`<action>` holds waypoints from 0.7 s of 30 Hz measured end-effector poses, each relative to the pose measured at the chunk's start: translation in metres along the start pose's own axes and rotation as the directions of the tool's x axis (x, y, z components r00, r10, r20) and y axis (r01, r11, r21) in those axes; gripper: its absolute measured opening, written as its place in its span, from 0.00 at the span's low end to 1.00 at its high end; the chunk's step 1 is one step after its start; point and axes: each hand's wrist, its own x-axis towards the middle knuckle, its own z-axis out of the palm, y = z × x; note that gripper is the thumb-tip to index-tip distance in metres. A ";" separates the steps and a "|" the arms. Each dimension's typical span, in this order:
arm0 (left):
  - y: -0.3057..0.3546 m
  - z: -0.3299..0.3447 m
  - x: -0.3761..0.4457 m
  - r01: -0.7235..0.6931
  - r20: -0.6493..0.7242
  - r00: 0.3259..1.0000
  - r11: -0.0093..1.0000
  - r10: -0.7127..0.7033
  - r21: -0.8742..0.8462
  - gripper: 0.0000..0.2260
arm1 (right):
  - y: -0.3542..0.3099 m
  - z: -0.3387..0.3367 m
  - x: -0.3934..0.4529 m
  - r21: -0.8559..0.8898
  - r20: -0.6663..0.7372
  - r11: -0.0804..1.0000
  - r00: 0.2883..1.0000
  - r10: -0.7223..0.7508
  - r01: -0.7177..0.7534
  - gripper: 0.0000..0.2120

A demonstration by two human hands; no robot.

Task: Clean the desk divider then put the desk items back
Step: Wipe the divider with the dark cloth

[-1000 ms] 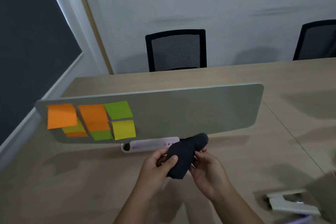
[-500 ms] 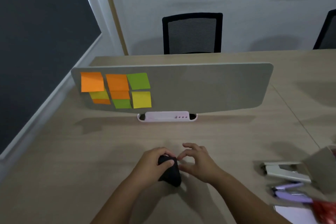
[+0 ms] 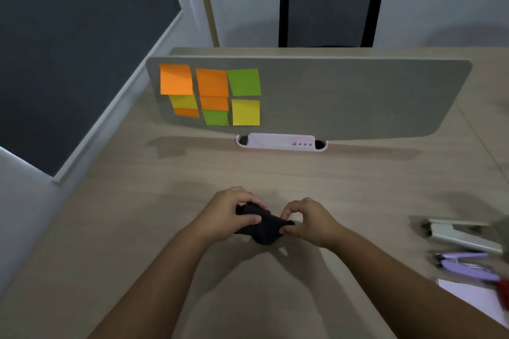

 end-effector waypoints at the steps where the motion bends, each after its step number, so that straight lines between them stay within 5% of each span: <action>1: -0.006 -0.004 -0.003 -0.008 -0.008 1.000 0.999 0.009 0.053 0.13 | -0.005 0.001 -0.002 0.026 -0.014 1.000 1.000 -0.009 0.009 0.05; 7: -0.037 -0.028 -0.027 0.053 -0.072 0.996 0.993 -0.046 0.104 0.06 | -0.052 -0.006 -0.004 0.302 -0.074 0.950 0.996 -0.058 0.078 0.06; 13: -0.047 -0.058 -0.031 0.034 -0.103 0.994 0.987 -0.018 0.155 0.03 | -0.080 -0.011 0.028 0.188 0.017 0.982 1.000 -0.019 0.016 0.07; 16: -0.050 -0.078 -0.011 0.061 -0.142 0.989 0.966 -0.026 0.252 0.05 | -0.087 -0.011 0.056 0.104 -0.052 0.995 0.999 0.000 0.005 0.05; 21: -0.049 -0.119 0.024 -0.004 -0.286 0.946 0.886 0.154 0.464 0.09 | -0.109 -0.015 0.094 0.093 -0.296 0.996 0.955 0.010 0.018 0.06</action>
